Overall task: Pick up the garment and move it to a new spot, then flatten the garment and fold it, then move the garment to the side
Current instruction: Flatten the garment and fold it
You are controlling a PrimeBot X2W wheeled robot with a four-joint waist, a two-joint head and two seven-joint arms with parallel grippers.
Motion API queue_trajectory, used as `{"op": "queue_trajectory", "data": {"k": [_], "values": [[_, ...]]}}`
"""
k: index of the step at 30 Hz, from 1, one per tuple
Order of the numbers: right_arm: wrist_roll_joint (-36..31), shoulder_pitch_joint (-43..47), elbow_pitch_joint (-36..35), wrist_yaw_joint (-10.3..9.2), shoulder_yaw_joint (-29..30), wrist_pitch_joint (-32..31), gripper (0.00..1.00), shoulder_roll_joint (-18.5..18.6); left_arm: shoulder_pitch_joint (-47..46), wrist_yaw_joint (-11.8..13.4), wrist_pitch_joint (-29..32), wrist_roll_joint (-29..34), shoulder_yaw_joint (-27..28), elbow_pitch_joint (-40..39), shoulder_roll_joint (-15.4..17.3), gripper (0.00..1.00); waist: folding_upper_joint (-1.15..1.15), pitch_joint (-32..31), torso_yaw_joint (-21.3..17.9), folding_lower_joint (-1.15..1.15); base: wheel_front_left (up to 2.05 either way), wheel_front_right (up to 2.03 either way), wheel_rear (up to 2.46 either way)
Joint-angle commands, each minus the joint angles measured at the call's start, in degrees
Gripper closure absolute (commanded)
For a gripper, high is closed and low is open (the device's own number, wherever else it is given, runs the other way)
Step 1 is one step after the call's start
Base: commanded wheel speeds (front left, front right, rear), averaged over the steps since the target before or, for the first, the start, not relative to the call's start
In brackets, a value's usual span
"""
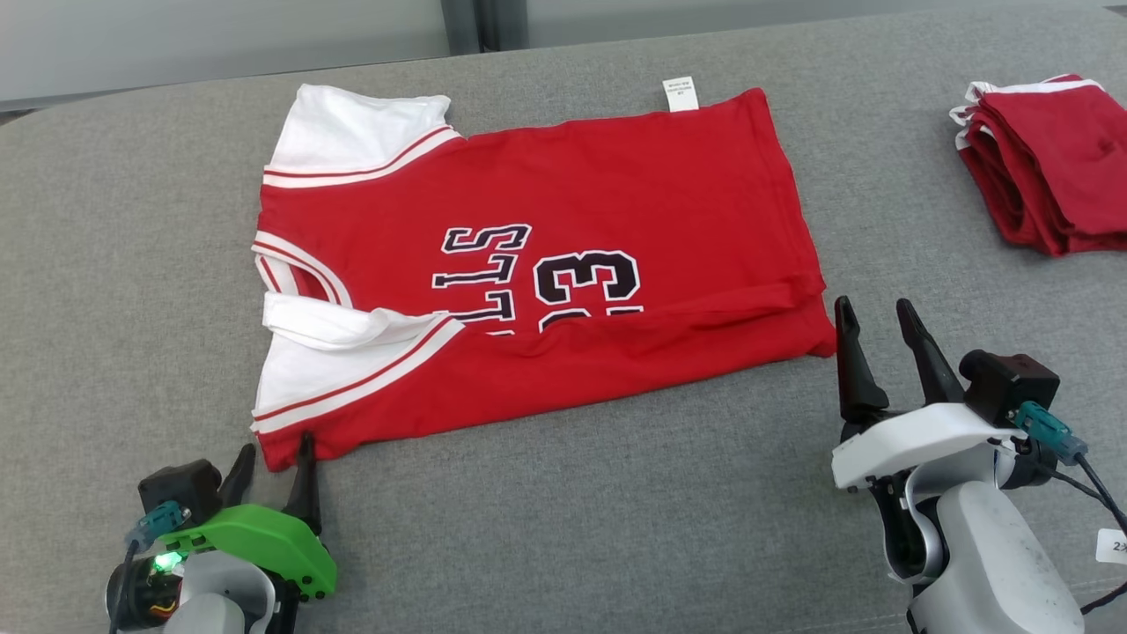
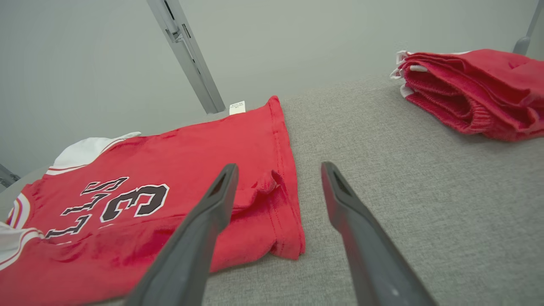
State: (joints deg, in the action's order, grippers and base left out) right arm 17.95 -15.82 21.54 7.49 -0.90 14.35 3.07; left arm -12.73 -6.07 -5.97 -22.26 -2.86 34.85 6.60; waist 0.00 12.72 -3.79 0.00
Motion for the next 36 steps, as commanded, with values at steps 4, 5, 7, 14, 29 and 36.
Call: {"op": "queue_trajectory", "data": {"k": [4, 5, 7, 14, 29, 36], "values": [[-0.5, 0.5, 1.1, 0.0, 0.5, -1.6, 0.0, 0.0, -0.5, -0.5, -0.4, 1.0, -1.9, 0.6, 0.0, 1.0, 0.0, 0.3, 0.1, 0.0, 0.0, 0.0, 0.0], [-0.5, 0.6, 1.6, 0.0, 0.8, -2.2, 0.0, 0.0, -0.6, -0.4, -0.8, 1.1, -2.0, 0.2, 0.0, 1.0, 0.0, 0.2, 0.2, 0.0, 0.0, 0.0, 0.0], [-1.2, 0.6, 2.5, 0.0, 1.5, -3.4, 0.0, 0.0, -0.8, -0.2, -1.8, 1.4, -2.1, -0.9, 0.3, 1.0, 0.0, 0.2, 0.6, 0.0, 0.0, 0.0, 0.0], [-3.3, -1.1, 6.1, 0.0, 3.9, -7.2, 0.0, -0.1, 0.2, 0.7, -4.3, 3.1, -3.0, -6.5, 1.0, 1.0, 0.0, 0.2, 2.2, 0.0, 0.0, 0.0, 0.0], [2.1, -9.5, 19.3, 0.01, 1.6, -13.7, 0.68, -0.2, 2.5, 2.6, -5.2, 3.9, -4.0, -16.2, 1.9, 1.0, 0.0, 0.3, 3.9, 0.0, 0.0, 0.0, 0.0], [5.9, -11.7, 20.1, 0.01, 0.8, -13.5, 1.0, -0.2, 1.4, 3.1, -6.0, 4.2, -4.0, -18.0, 2.5, 1.0, 0.0, -0.4, 3.6, 0.0, 0.0, 0.0, 0.0]]}}
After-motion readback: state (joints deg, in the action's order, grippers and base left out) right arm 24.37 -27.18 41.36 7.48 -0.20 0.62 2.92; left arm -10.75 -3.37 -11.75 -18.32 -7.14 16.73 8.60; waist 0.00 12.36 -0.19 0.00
